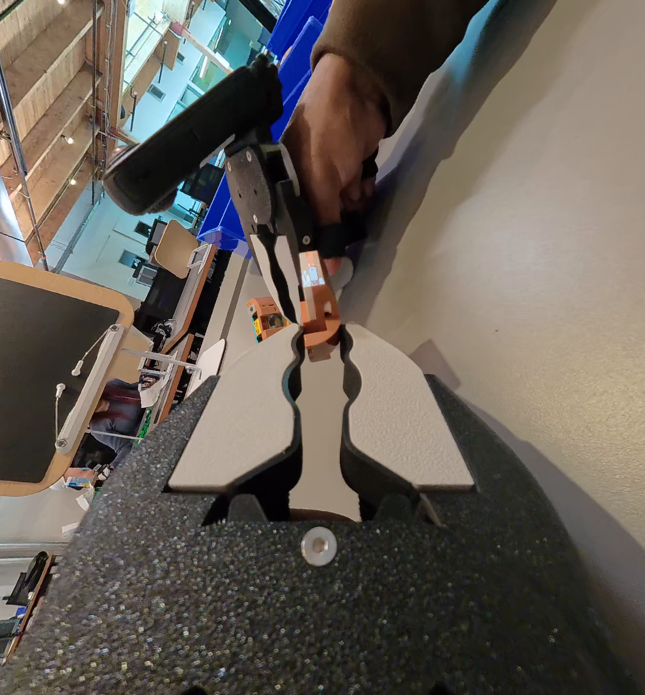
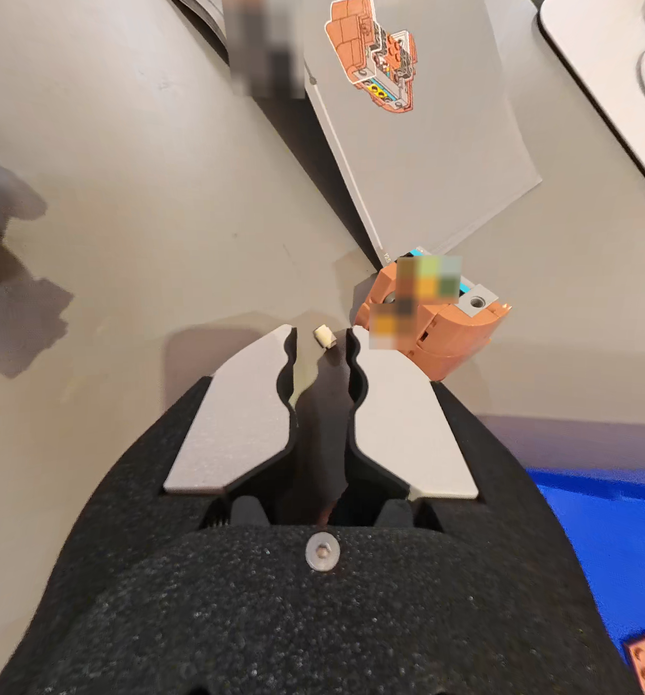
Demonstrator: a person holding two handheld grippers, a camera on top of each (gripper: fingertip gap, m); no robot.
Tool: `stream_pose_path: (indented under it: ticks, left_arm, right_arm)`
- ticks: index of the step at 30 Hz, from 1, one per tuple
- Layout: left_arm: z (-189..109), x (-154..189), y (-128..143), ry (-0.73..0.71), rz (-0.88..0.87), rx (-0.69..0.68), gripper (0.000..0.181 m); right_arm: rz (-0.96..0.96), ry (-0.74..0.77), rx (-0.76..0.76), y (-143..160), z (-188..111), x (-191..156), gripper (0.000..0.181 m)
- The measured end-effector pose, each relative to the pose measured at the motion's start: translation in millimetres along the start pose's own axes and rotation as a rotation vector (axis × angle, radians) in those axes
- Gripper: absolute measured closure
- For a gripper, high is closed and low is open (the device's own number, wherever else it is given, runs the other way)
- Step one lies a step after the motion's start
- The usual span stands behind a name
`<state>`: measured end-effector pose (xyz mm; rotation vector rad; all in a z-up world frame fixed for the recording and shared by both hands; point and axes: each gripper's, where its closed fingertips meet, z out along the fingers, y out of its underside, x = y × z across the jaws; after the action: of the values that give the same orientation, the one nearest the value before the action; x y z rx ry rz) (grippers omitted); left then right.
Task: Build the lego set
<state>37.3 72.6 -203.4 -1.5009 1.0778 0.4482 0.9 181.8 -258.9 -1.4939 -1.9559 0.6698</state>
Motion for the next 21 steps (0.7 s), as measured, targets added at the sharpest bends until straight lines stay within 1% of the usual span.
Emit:
stream_pose_path:
  ticks: [3, 5, 10, 15, 17, 21]
  left_arm:
    - [0, 1, 0, -0.002, 0.005, 0.000, 0.163]
    - [0, 0, -1, -0.009, 0.011, 0.001, 0.163]
    - [-2, -5, 4, -0.037, 0.038, -0.021, 0.163]
    - [-4, -9, 12, -0.061, 0.095, -0.063, 0.164]
    - [-4, -10, 13, -0.063, 0.096, -0.068, 0.164]
    - [-4, -11, 15, -0.065, 0.101, -0.076, 0.164]
  right_arm:
    - [0.027, -0.022, -0.019, 2, 1, -1, 0.165]
    - [0.024, -0.009, -0.029, 3, 0, -1, 0.171]
    - [-0.006, 0.011, -0.056, 7, -5, -10, 0.172]
    - [-0.022, -0.065, -0.056, 10, -13, -36, 0.171]
    - [-0.035, -0.109, -0.050, 12, -17, -46, 0.169]
    - [-0.083, -0.161, -0.040, 18, -28, -51, 0.152]
